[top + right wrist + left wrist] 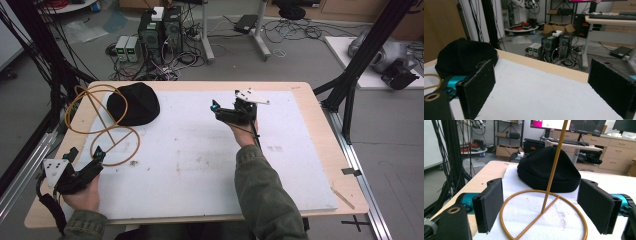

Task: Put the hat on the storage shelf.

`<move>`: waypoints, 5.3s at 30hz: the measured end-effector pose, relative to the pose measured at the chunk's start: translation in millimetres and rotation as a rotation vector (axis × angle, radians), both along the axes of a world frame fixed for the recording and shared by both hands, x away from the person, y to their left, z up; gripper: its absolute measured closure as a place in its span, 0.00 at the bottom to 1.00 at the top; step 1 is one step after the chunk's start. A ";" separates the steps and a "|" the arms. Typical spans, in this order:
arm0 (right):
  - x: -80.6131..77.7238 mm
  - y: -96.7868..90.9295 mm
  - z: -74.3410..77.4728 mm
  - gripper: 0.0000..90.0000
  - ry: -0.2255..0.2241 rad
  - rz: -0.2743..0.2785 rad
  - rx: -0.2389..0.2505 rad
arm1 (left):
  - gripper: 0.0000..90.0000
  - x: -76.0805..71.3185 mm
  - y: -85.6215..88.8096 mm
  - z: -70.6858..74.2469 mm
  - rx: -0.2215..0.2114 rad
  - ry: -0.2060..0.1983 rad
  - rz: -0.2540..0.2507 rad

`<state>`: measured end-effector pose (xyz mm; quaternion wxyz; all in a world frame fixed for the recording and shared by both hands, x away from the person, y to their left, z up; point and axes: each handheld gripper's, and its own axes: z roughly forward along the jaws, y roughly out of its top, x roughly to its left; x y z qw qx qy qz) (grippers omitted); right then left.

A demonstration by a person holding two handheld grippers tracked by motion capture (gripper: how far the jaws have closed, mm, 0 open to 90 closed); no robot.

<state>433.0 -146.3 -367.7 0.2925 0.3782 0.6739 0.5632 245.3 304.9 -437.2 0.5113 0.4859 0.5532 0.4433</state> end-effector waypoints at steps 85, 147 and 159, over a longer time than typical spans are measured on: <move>99.4 266.5 -45.0 0.17 0.222 0.293 -0.150 | 0.24 11.3 10.4 -2.4 -0.053 0.016 -0.042; 77.2 240.1 8.3 0.98 0.142 0.335 -0.140 | 0.24 10.9 11.2 -2.2 -0.060 0.021 -0.051; 73.4 219.3 34.5 0.98 0.072 0.285 -0.075 | 0.24 11.8 10.8 -2.6 -0.060 0.019 -0.050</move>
